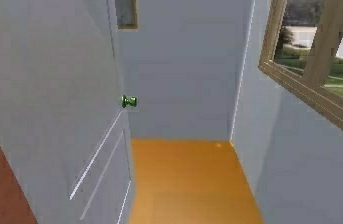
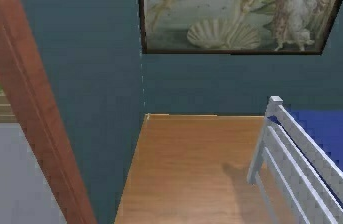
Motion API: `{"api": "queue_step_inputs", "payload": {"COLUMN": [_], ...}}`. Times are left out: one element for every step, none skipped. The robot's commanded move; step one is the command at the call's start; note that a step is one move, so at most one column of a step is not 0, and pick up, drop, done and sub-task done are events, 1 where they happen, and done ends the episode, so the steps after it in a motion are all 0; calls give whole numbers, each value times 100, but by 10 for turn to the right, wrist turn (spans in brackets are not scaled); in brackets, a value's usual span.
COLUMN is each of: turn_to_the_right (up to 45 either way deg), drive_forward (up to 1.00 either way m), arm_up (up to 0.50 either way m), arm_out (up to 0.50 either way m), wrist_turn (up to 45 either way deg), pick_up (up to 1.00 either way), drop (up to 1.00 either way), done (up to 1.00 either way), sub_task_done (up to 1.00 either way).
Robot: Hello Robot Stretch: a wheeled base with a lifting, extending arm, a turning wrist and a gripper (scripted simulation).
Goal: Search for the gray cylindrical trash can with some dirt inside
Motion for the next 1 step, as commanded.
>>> {"api": "queue_step_inputs", "payload": {"turn_to_the_right": [90], "drive_forward": [0], "arm_up": [0], "arm_out": [0], "wrist_turn": [0], "pick_up": [0], "drop": [0], "done": [0], "sub_task_done": [0]}}
